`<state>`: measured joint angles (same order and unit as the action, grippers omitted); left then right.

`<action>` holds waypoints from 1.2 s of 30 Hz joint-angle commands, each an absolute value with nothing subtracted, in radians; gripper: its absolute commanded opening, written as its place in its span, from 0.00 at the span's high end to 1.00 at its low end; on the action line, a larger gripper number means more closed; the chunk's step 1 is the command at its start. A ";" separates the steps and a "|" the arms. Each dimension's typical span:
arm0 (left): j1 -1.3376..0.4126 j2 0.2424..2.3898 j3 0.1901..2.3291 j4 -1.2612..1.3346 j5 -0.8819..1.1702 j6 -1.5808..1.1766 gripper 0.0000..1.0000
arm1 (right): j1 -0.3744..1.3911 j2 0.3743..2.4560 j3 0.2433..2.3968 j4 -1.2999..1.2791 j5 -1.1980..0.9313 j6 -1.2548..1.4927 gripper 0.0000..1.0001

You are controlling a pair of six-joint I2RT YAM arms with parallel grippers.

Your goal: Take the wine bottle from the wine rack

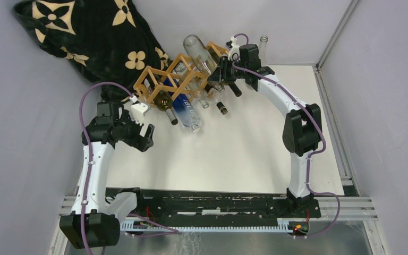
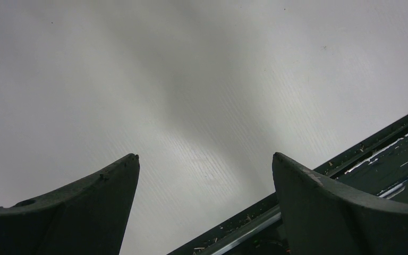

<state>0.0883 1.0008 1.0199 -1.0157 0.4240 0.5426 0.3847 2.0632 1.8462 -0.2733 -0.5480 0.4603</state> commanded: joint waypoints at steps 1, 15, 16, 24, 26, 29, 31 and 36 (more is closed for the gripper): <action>0.090 0.986 1.069 -1.004 0.455 0.590 0.00 | 0.396 2.051 1.845 -0.140 -0.617 0.524 0.73; 0.089 0.987 1.081 -1.007 0.449 0.607 0.00 | 0.356 1.795 1.565 0.265 -0.669 0.742 1.00; 0.089 0.989 1.083 -1.007 0.451 0.609 0.00 | 0.346 1.773 1.529 0.309 -0.677 0.769 1.00; 0.089 1.008 1.080 -1.006 0.479 0.635 0.00 | 0.322 1.613 1.349 0.399 -0.706 0.802 1.00; 0.089 1.013 1.090 -1.007 0.484 0.636 0.00 | 0.322 1.576 1.299 0.426 -0.702 0.809 1.00; 0.089 1.014 1.106 -1.007 0.492 0.645 0.00 | 0.321 1.528 1.229 0.491 -0.705 0.852 1.00; 0.090 1.013 1.115 -1.008 0.494 0.650 0.00 | 0.317 1.505 1.179 0.563 -0.711 0.909 1.00; 0.090 1.011 1.135 -1.023 0.511 0.664 0.00 | 0.309 1.479 1.068 0.832 -0.736 1.116 1.00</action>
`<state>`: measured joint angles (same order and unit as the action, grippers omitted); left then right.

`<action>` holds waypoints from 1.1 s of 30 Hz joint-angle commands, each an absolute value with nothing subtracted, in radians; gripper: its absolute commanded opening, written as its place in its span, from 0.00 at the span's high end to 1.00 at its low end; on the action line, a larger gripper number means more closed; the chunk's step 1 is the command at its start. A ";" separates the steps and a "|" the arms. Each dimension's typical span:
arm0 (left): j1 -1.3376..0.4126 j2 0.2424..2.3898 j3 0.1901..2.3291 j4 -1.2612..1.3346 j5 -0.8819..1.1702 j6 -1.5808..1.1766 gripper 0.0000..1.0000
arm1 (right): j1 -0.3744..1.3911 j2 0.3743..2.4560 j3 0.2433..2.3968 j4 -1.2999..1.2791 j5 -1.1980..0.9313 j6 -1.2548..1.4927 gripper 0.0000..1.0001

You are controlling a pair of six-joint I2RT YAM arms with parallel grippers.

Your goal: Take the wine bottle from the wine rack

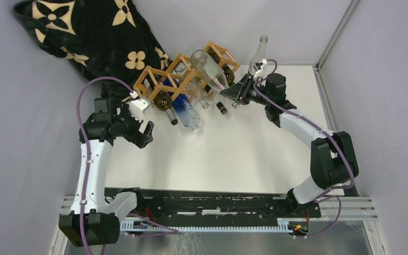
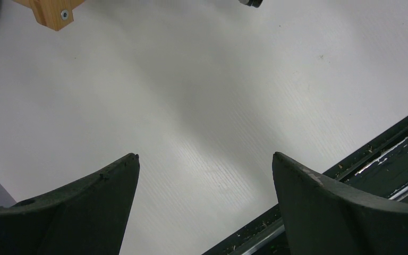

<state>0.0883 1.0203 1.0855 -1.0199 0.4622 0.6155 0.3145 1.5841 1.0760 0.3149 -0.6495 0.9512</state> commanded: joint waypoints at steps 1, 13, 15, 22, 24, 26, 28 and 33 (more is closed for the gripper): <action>0.088 1.012 1.139 -1.028 0.513 0.666 0.00 | 0.306 1.475 1.053 0.874 -0.739 1.147 1.00; 0.088 0.959 1.172 -1.039 0.662 0.880 0.00 | 0.307 1.241 0.958 0.686 -0.748 1.014 1.00; 0.090 0.933 1.160 -1.021 0.727 0.914 0.00 | 0.309 1.193 0.927 0.668 -0.764 1.014 1.00; 0.089 0.853 1.122 -0.946 0.838 1.038 0.00 | 0.392 1.050 0.886 0.421 -0.778 0.867 1.00; 0.090 0.841 1.124 -0.924 0.840 1.078 0.00 | 0.447 1.032 0.909 0.299 -0.758 0.783 1.00; 0.088 0.836 1.126 -0.909 0.847 1.135 0.00 | 0.503 1.018 0.930 0.193 -0.730 0.721 1.00; 0.089 0.831 1.124 -0.907 0.860 1.216 0.00 | 0.555 1.004 0.941 0.122 -0.700 0.672 1.00; 0.088 0.809 1.105 -0.908 0.886 1.373 0.00 | 0.633 1.001 0.967 0.014 -0.680 0.612 1.00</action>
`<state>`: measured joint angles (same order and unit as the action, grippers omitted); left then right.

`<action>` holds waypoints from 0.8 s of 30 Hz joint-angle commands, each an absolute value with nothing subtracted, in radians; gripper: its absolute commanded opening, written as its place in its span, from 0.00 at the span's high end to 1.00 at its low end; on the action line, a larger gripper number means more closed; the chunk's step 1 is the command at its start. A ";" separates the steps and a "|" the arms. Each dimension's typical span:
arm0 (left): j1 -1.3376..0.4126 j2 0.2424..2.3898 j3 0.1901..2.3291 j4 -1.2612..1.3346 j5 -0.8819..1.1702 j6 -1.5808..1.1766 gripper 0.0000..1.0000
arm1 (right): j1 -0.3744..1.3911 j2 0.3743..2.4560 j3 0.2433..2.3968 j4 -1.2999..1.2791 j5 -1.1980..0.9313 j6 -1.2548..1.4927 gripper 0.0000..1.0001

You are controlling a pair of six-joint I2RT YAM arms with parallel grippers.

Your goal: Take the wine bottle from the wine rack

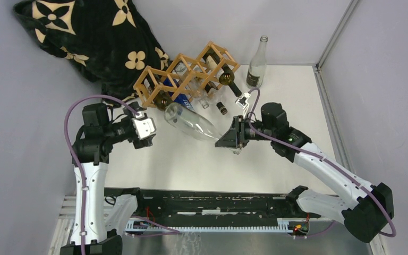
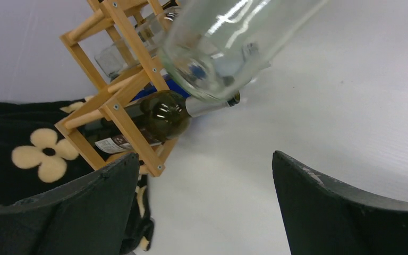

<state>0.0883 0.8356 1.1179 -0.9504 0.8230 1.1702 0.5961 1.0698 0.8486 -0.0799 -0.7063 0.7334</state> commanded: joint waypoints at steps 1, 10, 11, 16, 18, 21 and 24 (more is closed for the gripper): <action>0.088 0.804 1.099 -0.909 0.888 1.385 0.00 | 0.654 1.007 0.971 0.006 -0.680 0.603 1.00; 0.070 0.828 1.076 -1.256 0.826 1.661 0.00 | 0.823 1.154 1.080 -0.072 -0.639 0.542 1.00; 0.068 0.823 1.062 -1.284 0.822 1.682 0.00 | 0.841 1.172 1.093 -0.070 -0.636 0.541 1.00; 0.066 0.791 0.991 -1.358 0.807 1.758 0.00 | 0.911 1.263 1.187 -0.097 -0.618 0.513 1.00; 0.066 0.788 0.970 -1.378 0.797 1.780 0.00 | 0.928 1.289 1.222 -0.115 -0.616 0.500 1.00; 0.066 0.805 0.939 -1.371 0.760 1.789 0.00 | 0.948 1.313 1.259 -0.127 -0.618 0.487 1.00; 0.067 0.826 0.923 -1.312 0.763 1.742 0.00 | 0.971 1.326 1.278 -0.136 -0.625 0.474 1.00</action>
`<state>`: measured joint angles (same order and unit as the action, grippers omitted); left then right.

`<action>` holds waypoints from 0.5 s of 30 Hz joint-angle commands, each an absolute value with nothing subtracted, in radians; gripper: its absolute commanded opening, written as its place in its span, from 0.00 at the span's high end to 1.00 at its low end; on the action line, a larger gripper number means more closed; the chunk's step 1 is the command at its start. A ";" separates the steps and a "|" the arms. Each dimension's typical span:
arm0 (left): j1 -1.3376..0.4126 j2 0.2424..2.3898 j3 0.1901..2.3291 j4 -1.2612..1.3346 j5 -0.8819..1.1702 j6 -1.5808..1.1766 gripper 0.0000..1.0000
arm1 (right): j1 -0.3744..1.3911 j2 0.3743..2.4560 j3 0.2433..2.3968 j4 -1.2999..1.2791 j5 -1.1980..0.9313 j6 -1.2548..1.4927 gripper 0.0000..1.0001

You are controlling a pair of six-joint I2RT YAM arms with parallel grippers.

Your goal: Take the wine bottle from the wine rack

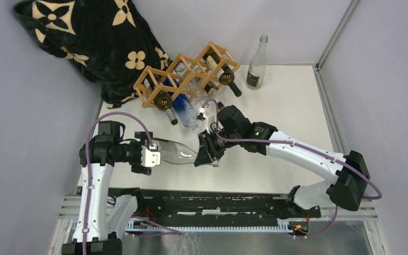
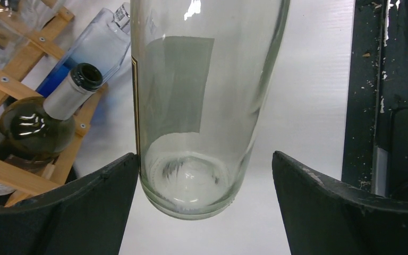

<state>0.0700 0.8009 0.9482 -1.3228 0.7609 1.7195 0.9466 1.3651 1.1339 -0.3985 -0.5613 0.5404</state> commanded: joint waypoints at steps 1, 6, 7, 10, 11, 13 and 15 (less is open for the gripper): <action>0.066 0.831 0.919 -1.306 0.768 1.743 0.00 | 0.978 1.328 1.281 -0.138 -0.625 0.473 1.00; 0.066 0.849 0.879 -1.274 0.728 1.742 0.00 | 1.007 1.335 1.297 -0.141 -0.633 0.461 1.00; 0.066 0.855 0.874 -1.273 0.719 1.741 0.00 | 1.009 1.336 1.302 -0.140 -0.634 0.460 1.00; 0.066 0.858 0.862 -1.273 0.722 1.748 0.00 | 1.014 1.346 1.323 -0.141 -0.638 0.456 1.00; 0.066 0.855 0.862 -1.267 0.727 1.747 0.00 | 1.016 1.352 1.330 -0.145 -0.640 0.454 1.00; 0.066 0.854 0.868 -1.248 0.740 1.733 0.00 | 1.020 1.362 1.339 -0.150 -0.640 0.449 1.00; 0.066 0.855 0.883 -1.241 0.756 1.730 0.07 | 1.020 1.372 1.341 -0.154 -0.636 0.449 1.00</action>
<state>0.0700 0.8566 0.8715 -1.2720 0.7288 1.7191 1.0084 1.4040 1.2034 -0.4454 -0.5434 0.4984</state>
